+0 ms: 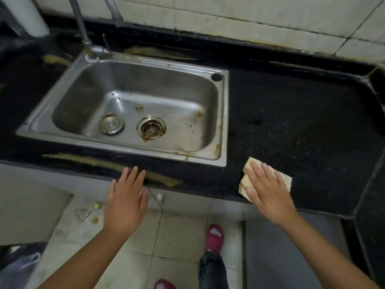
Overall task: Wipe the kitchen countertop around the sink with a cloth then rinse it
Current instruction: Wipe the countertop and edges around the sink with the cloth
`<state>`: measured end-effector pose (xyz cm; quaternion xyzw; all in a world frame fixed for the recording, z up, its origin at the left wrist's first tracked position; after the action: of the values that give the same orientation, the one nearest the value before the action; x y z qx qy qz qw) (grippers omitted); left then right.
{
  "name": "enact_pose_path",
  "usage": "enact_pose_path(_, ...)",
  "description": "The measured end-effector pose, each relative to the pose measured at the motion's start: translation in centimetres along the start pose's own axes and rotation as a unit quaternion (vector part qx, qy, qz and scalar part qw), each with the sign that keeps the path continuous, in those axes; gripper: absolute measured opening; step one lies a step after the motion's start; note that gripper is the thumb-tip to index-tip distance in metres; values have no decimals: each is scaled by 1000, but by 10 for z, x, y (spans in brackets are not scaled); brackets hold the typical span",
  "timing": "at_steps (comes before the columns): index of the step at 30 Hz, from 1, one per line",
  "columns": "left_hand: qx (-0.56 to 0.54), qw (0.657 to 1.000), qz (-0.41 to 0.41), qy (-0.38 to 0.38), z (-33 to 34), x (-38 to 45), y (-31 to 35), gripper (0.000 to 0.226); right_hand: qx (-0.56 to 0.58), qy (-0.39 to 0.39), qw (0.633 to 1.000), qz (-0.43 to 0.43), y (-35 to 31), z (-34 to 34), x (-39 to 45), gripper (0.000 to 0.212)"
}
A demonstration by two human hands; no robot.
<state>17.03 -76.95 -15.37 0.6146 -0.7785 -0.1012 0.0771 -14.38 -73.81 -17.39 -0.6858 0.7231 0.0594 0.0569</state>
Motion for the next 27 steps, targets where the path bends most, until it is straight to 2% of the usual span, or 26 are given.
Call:
enact_pose_path(3, 23, 999, -22, -10, 7, -19, -19, 54, 75, 15, 991, 108, -4, -2, -12, 93)
enact_pose_path(4, 32, 999, -29, -15, 9, -22, -24, 53, 84, 26, 987, 134, -14, -5, -12, 92)
enact_pose_path(7, 30, 997, -65, -3, 8, -19, -43, 53, 78, 36, 987, 138, -63, -5, -5, 66)
enact_pose_path(9, 27, 996, -88, 16, 4, -16, -56, 53, 78, 22, 987, 138, -97, -6, 3, 65)
enact_pose_path(11, 20, 994, -102, 31, 2, -16, -67, 53, 87, 19, 990, 109, -135, -9, 10, 74)
enact_pose_path(13, 18, 993, -106, 37, 5, -20, -75, 52, 91, 13, 994, 58, -172, -7, 19, 70)
enact_pose_path(15, 16, 994, -109, 25, 11, -30, -80, 51, 84, 13, 996, -6, -207, -11, 26, 65)
enact_pose_path(17, 13, 993, -120, -1, 17, -40, -88, 51, 89, -2, 993, -74, -236, -17, 35, 74)
enact_pose_path(18, 11, 992, -126, -13, 18, -44, -91, 51, 99, 16, 989, -108, -245, -21, 39, 76)
enact_pose_path(19, 10, 991, -130, -23, 19, -47, -94, 52, 122, -3, 983, -138, -252, -22, 43, 72)
enact_pose_path(21, 0, 991, -133, -33, 17, -49, -93, 53, 189, -42, 961, -197, -254, -31, 41, 56)
enact_pose_path(23, -7, 993, -117, -2, 10, -46, -80, 52, 259, -34, 941, -215, -233, -38, 32, 51)
enact_pose_path(25, -24, 996, -65, 60, 2, -38, -51, 47, 286, 47, 940, -179, -189, -42, 23, 48)
enact_pose_path(27, -49, 995, 1, 86, -1, -26, -8, 42, 277, 145, 943, -115, -136, -45, 15, 47)
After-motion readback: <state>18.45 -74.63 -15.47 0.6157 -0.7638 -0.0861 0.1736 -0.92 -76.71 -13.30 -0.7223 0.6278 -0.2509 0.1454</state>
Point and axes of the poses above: each hand's wrist, its own x-axis towards the middle knuckle, its own z-axis out of the palm, y = z × x, the point moved 8 cm from there along x, towards the middle knuckle, and after that the axes turned 4 degrees about z, right-handed, at the moved point
